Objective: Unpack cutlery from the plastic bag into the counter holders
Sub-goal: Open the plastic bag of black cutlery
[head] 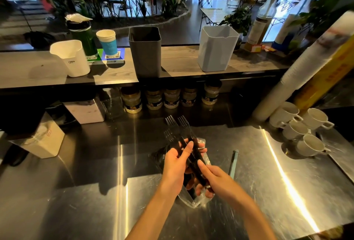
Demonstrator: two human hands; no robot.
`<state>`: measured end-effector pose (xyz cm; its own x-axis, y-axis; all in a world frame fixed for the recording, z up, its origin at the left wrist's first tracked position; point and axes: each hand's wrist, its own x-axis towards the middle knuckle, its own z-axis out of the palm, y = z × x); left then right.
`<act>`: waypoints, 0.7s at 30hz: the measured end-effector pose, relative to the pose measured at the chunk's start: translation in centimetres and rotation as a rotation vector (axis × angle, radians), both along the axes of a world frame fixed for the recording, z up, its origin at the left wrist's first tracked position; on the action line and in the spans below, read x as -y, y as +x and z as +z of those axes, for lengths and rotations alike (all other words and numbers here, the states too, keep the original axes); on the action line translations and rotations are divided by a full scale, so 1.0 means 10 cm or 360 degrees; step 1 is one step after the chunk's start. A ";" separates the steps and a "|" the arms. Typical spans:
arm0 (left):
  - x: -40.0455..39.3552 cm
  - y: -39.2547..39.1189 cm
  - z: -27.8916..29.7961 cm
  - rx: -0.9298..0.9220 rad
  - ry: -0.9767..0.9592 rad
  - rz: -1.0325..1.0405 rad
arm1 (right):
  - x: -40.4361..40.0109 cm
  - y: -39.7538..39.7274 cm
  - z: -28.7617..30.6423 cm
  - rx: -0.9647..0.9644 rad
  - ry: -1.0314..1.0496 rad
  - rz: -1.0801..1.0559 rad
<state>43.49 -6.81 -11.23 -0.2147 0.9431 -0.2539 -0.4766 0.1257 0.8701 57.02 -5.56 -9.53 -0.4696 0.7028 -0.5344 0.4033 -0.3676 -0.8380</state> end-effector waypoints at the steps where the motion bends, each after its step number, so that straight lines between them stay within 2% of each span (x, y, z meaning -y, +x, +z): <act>1: 0.00 0.00 -0.01 0.0020 -0.0009 0.0002 | 0.00 -0.01 -0.01 -0.0001 -0.0021 -0.0010; 6: -0.03 0.02 0.00 0.0341 -0.0035 0.0024 | -0.01 -0.06 -0.11 -0.0046 -0.0104 -0.0017; 11: -0.13 0.00 0.02 0.0441 0.0008 0.0058 | -0.03 -0.04 -0.18 -0.0048 -0.0102 0.0087; 13: -0.15 -0.06 0.04 0.0288 0.0039 0.0046 | -0.10 0.06 -0.14 -0.0025 -0.0040 0.0253; 15: -0.13 -0.16 0.06 0.0011 0.0050 -0.0016 | -0.23 0.14 -0.05 0.0047 0.0105 0.0366; 18: -0.14 -0.28 0.11 -0.0245 0.0002 -0.0125 | -0.51 0.10 0.14 0.0078 0.0559 0.0090; 21: -0.22 -0.30 0.18 -0.0447 -0.0157 -0.0174 | -0.78 -0.10 0.38 -0.0180 0.0890 -0.0145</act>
<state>40.49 -4.59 -9.42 -0.1879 0.9383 -0.2902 -0.1983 0.2531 0.9469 56.01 2.28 -5.78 -0.4263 0.9044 -0.0199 0.2876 0.1146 -0.9509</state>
